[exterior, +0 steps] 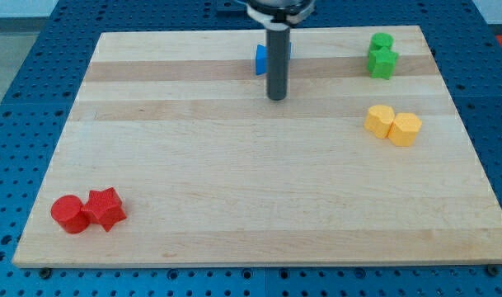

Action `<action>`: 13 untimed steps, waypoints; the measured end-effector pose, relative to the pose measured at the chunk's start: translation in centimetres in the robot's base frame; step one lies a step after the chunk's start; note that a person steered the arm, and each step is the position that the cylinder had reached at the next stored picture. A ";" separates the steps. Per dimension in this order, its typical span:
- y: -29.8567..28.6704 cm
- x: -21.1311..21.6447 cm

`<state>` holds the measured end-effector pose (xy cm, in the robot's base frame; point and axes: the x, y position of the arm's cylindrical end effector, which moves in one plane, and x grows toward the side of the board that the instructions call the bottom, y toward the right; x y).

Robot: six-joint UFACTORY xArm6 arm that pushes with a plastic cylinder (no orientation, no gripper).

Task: Push the green star towards the bottom center

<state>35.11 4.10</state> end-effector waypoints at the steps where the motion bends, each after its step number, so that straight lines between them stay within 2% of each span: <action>1: 4.8 -1.8; 2: 4.8 -1.9; 3: 5.9 -9.5; 4: 6.5 -12.2; 5: 13.8 -15.7; 7: 17.5 -15.9; 9: 21.4 -13.8; 10: 21.4 -13.0; 13: 16.4 -7.9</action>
<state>27.16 20.55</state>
